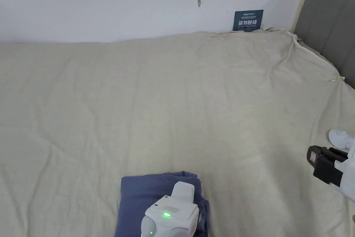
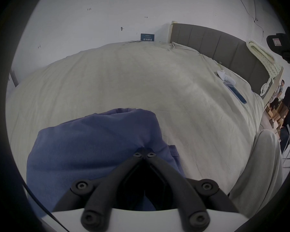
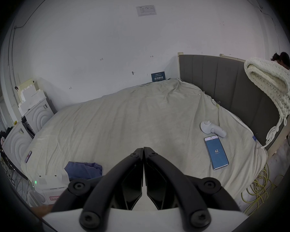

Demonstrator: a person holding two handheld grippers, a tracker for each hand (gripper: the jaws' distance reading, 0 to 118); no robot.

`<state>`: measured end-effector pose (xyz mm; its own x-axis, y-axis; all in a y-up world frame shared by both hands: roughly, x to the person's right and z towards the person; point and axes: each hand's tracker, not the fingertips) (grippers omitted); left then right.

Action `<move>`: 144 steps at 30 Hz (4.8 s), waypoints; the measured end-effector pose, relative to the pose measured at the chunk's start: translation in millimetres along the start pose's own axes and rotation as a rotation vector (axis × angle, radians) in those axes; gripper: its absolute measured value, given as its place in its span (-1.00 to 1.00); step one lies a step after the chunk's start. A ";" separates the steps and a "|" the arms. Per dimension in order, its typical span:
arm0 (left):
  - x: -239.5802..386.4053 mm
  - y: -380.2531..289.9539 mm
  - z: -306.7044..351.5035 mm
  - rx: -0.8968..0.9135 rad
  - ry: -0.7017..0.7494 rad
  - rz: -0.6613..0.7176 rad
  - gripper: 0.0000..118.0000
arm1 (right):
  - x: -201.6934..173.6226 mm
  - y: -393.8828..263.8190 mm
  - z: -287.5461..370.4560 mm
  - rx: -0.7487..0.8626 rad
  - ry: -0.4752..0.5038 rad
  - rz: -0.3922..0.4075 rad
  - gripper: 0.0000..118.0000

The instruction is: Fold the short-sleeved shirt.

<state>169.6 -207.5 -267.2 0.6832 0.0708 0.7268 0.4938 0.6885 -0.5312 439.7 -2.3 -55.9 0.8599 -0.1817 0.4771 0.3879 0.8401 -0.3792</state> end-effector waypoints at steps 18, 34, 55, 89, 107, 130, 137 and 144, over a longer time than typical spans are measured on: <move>-28.6 57.2 75.5 0.256 -0.008 0.006 -1.00 | -23.8 11.0 -1.1 0.036 0.026 0.024 -0.99; -155.0 91.9 191.7 0.553 0.270 0.106 -1.00 | -85.2 25.5 5.0 0.211 0.049 0.102 -0.99; -212.4 31.3 241.3 0.634 0.453 0.208 -1.00 | -145.1 1.0 5.5 0.453 0.010 0.237 -0.99; -205.4 -1.6 199.6 0.497 0.345 0.270 -1.00 | -210.6 -186.0 -127.0 -0.082 0.048 0.300 -0.98; -196.3 -15.5 125.1 0.068 0.002 0.401 -0.95 | -203.6 -209.0 -132.8 -0.095 0.047 0.313 -0.98; -205.8 -0.8 24.9 -0.343 -0.375 0.478 0.02 | -197.7 -202.7 -133.2 -0.127 0.076 0.272 -0.98; -201.7 1.5 28.4 -0.368 -0.390 0.458 -0.63 | -197.5 -201.3 -132.8 -0.132 0.083 0.276 -0.98; -187.2 5.9 40.4 -0.331 -0.317 0.381 -0.75 | -196.2 -195.4 -132.0 -0.143 0.091 0.282 -0.98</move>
<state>22.8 -187.6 -388.8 0.6767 0.5157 0.5254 0.4212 0.3141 -0.8508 239.0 -198.3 -180.1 0.9636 -0.0026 0.2675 0.1678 0.7846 -0.5968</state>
